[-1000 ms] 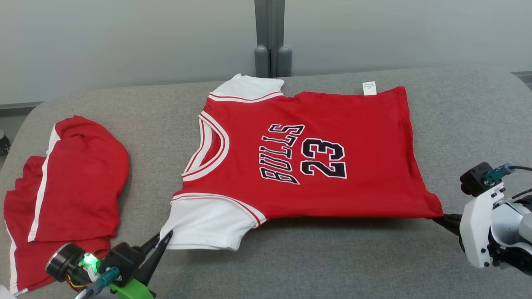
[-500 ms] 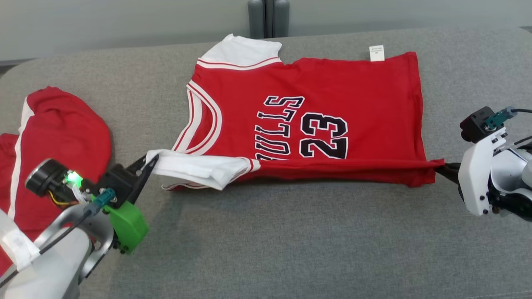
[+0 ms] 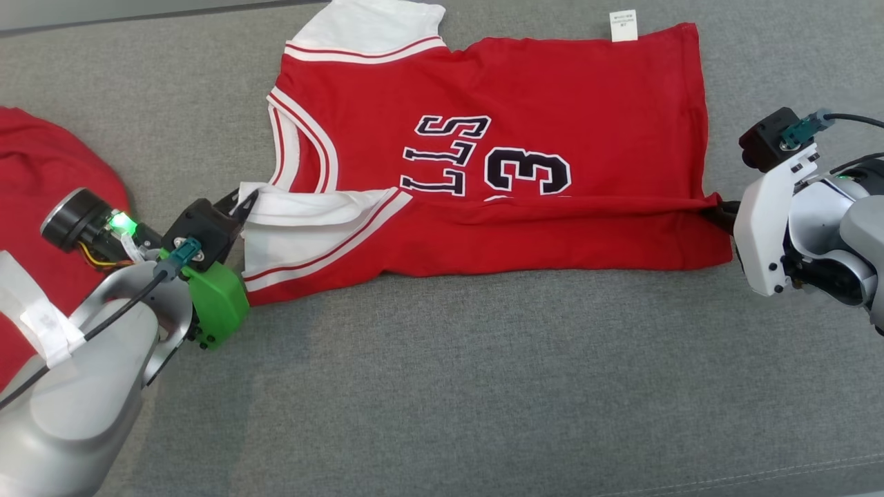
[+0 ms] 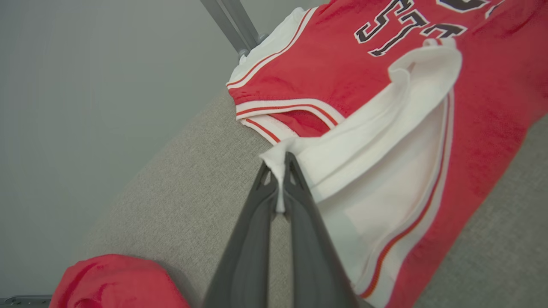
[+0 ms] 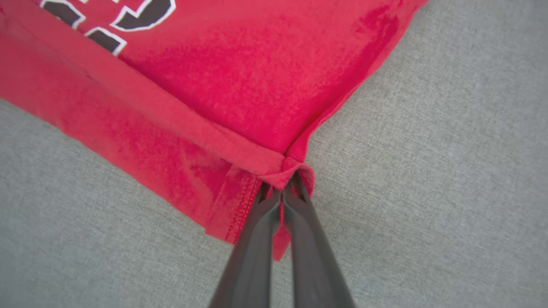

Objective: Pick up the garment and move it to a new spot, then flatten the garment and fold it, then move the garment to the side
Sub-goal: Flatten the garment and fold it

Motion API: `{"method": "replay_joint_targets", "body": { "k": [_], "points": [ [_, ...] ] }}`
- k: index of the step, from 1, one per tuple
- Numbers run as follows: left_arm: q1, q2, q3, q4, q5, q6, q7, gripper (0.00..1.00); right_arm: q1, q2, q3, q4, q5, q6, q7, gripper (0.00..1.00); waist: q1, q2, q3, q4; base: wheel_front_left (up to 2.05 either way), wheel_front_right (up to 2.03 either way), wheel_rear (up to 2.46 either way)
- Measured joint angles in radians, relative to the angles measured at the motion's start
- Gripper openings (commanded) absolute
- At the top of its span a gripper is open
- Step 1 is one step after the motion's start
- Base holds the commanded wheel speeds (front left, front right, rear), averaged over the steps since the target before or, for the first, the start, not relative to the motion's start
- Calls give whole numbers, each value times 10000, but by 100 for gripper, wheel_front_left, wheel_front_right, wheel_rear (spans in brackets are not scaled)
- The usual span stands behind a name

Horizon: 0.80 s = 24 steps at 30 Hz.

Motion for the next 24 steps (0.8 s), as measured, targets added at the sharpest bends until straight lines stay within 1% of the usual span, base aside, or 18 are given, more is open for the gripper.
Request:
{"method": "replay_joint_targets", "body": {
  "k": [3,7,8,9,10,11,12,14,16,20,24],
  "points": [
    [-360,-136,-92,531,58,0,-173,0,-67,174,19,132,-63,0,-40,0,0,0,149,-64,0,0,0],
    [-708,-481,-38,1164,19,42,-468,0,-181,301,29,290,-63,0,-117,0,0,0,272,-121,0,0,0],
    [-759,-548,-46,1323,0,42,-523,0,-185,362,36,395,-59,0,-169,36,0,0,281,-139,0,0,0],
    [-800,-621,-25,1490,-69,42,-556,5,-209,395,46,458,-102,0,-339,96,0,0,293,-154,0,0,0],
    [-840,-675,-2,1613,-125,50,-596,46,-234,430,33,562,-54,0,-385,100,0,0,305,-165,0,0,0],
    [-901,-757,21,1768,-167,96,-598,95,-289,477,46,675,-46,-2,-514,100,0,0,319,-180,0,0,0],
    [-941,-826,63,1965,-245,130,-548,100,-351,527,44,769,-58,-2,-637,100,0,0,324,-194,0,0,0],
    [-964,-974,136,2286,-424,198,-458,100,-387,619,38,872,-15,-2,-922,100,0,0,293,-209,0,0,0],
    [-970,-1131,397,2476,-593,485,-759,100,-384,696,-27,1022,121,-2,-1524,100,0,0,220,-214,0,0,0],
    [-951,-1484,963,2596,-1156,934,-1459,100,-326,771,-529,1313,313,-2,-3375,100,0,0,-17,-206,0,0,0],
    [-603,-1785,1693,2228,-1799,1308,-1969,100,220,878,-834,1436,430,-2,-5055,100,0,0,-350,-197,0,0,0]
  ]
}}
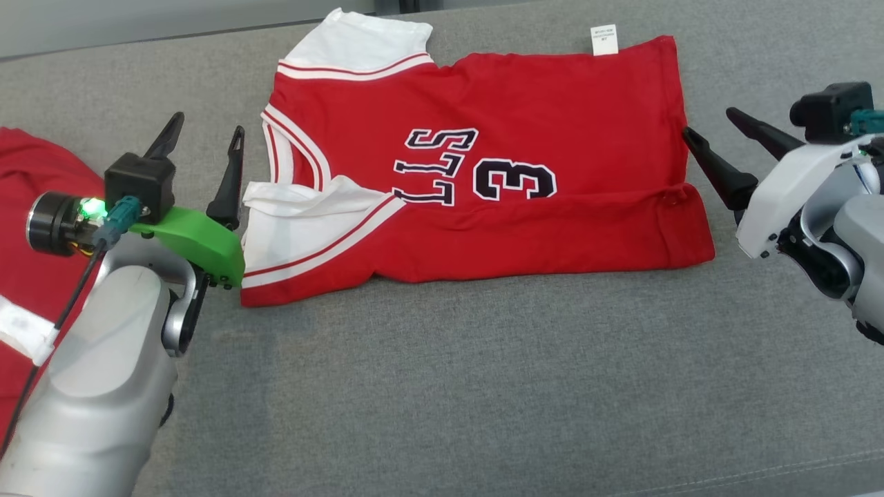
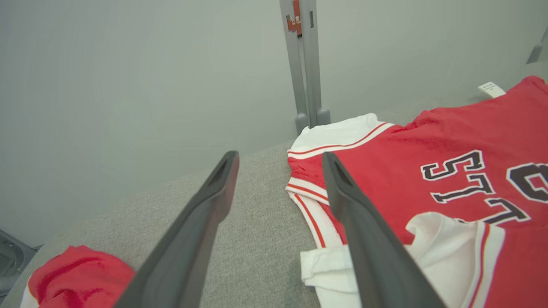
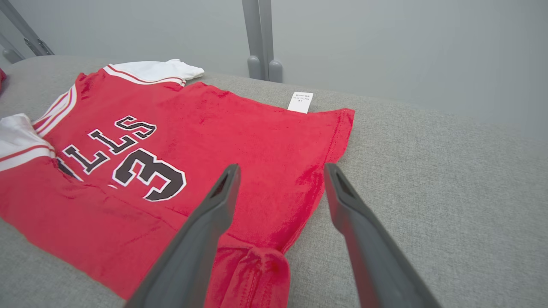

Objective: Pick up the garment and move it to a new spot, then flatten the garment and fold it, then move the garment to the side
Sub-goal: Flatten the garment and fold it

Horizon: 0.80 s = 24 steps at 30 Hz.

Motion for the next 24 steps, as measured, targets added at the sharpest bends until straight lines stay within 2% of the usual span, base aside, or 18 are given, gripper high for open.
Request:
{"method": "replay_joint_targets", "body": {
  "k": [4,7,9,11,15,19,24],
  "points": [
    [794,-380,1039,-980,-635,543,-148,100,575,174,-959,117,-414,-2,-533,100,0,0,-396,19,0,0,0],
    [1563,-702,1948,-2414,-675,886,-180,100,1113,441,-3308,-479,-1586,0,-569,100,0,0,-671,15,0,0,0],
    [2280,-951,2382,-3250,-412,1001,-196,100,2132,859,-5271,-995,-2428,-2,-575,100,0,-1,-853,14,0,0,0],
    [2890,-1208,2598,-3707,-29,1120,-194,100,3318,1241,-6738,-1532,-3450,-2,-573,100,0,0,-1002,26,0,0,0],
    [3729,-1774,3072,-4351,650,1164,-198,100,5371,2606,-9139,-2878,-5264,-8,-575,100,0,0,-1277,98,0,0,0],
    [4519,-2280,3452,-4614,1302,1037,-198,100,6811,3680,-10098,-3835,-6539,0,-575,100,0,0,-1486,156,0,0,0],
    [5398,-2704,3824,-4571,1808,719,-198,100,7697,3931,-10803,-4428,-7342,-8,-575,100,0,0,-1605,135,0,0,0]
  ]
}}
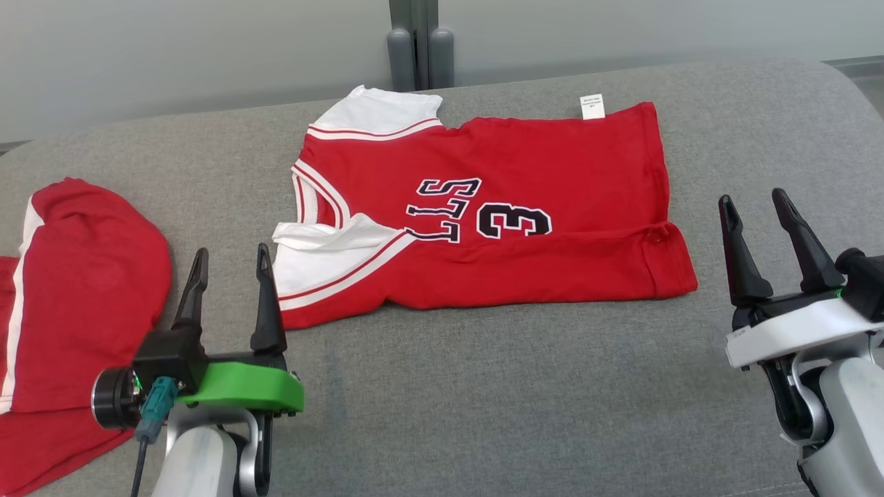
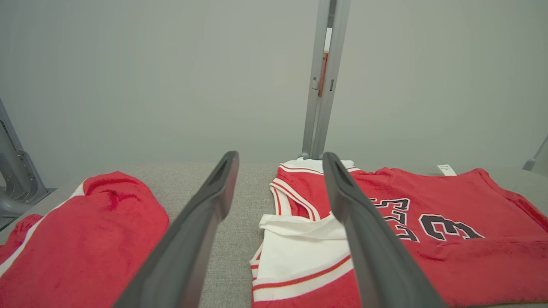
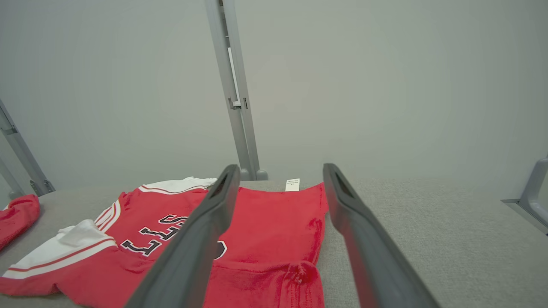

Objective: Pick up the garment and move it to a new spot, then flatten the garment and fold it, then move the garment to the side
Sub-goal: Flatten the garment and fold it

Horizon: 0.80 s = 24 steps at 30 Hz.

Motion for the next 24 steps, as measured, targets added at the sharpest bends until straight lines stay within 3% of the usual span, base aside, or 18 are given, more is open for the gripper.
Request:
{"method": "replay_joint_targets", "body": {
  "k": [7,13,24],
  "points": [
    [419,-265,364,454,558,-328,-2,100,523,151,-194,-282,-368,0,0,100,0,0,105,-144,0,0,0],
    [-12,-297,602,2466,874,-211,0,100,435,153,-63,-345,-403,0,2,100,0,0,262,-429,0,0,0],
    [-1543,182,729,5845,1091,150,178,100,274,155,-113,-395,-566,0,2,100,0,0,647,-1042,0,0,0]
  ]
}}
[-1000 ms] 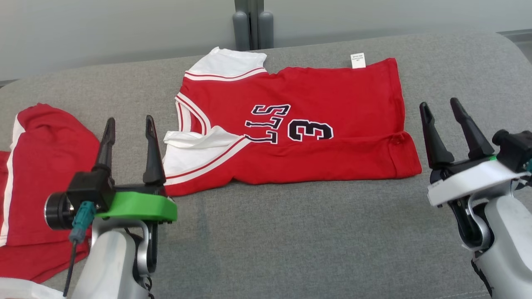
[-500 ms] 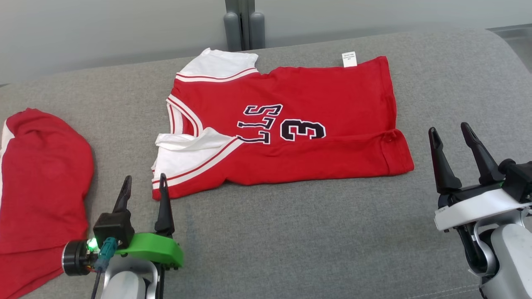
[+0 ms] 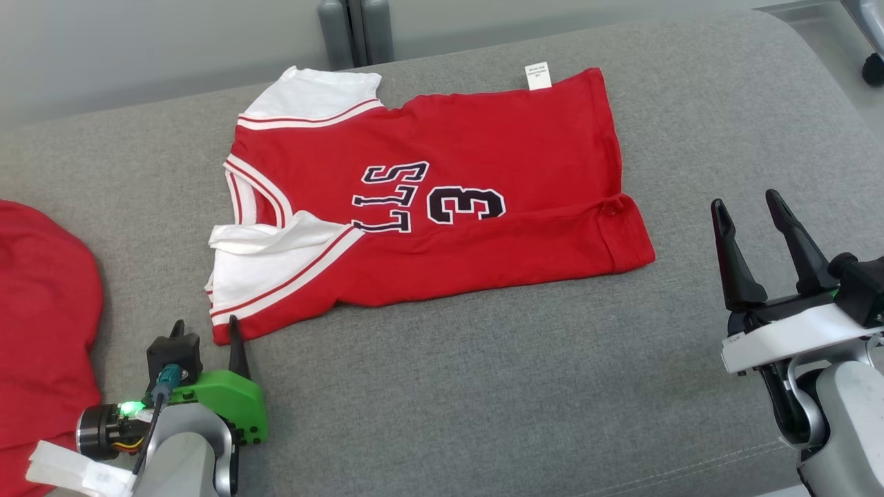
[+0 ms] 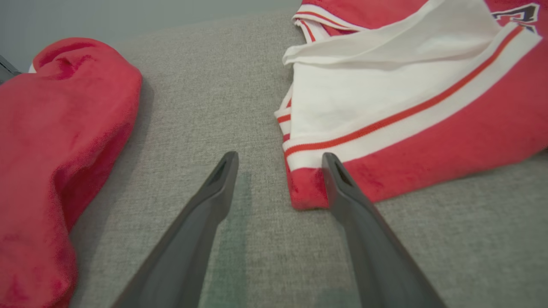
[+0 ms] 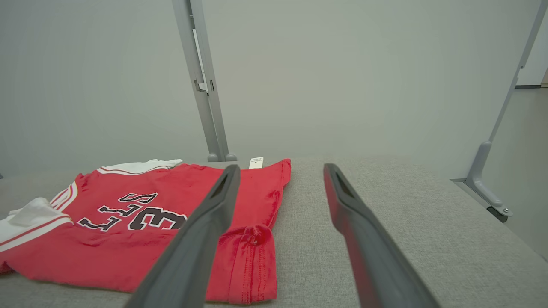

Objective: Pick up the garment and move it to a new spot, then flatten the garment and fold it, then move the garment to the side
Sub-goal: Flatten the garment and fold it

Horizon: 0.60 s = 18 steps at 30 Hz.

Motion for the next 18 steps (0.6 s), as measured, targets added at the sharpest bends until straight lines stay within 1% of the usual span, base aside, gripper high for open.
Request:
{"method": "replay_joint_targets", "body": {
  "k": [4,9,10,11,14,18],
  "points": [
    [-452,79,-2,731,-13,12,113,100,-11,2,13,48,-59,0,-2,100,0,0,131,-140,0,0,0],
    [-848,94,-173,1423,-44,-142,182,100,-92,6,-52,127,-82,0,-2,100,0,0,265,-247,0,0,0],
    [-899,84,-201,1503,-44,-215,180,40,-101,8,-73,150,-92,0,0,100,0,0,275,-243,0,0,0],
    [-962,79,-244,1597,-48,-280,176,0,-105,8,-100,192,-100,0,-2,100,0,0,280,-223,0,0,0],
    [-1069,-46,-401,1678,-52,-426,73,0,-106,15,-174,485,-167,0,-2,100,0,0,268,-100,0,0,0],
    [-1107,-221,-456,1442,-194,-527,-98,0,-161,52,-286,1463,-165,0,-2,100,0,0,219,152,0,0,0]
  ]
}}
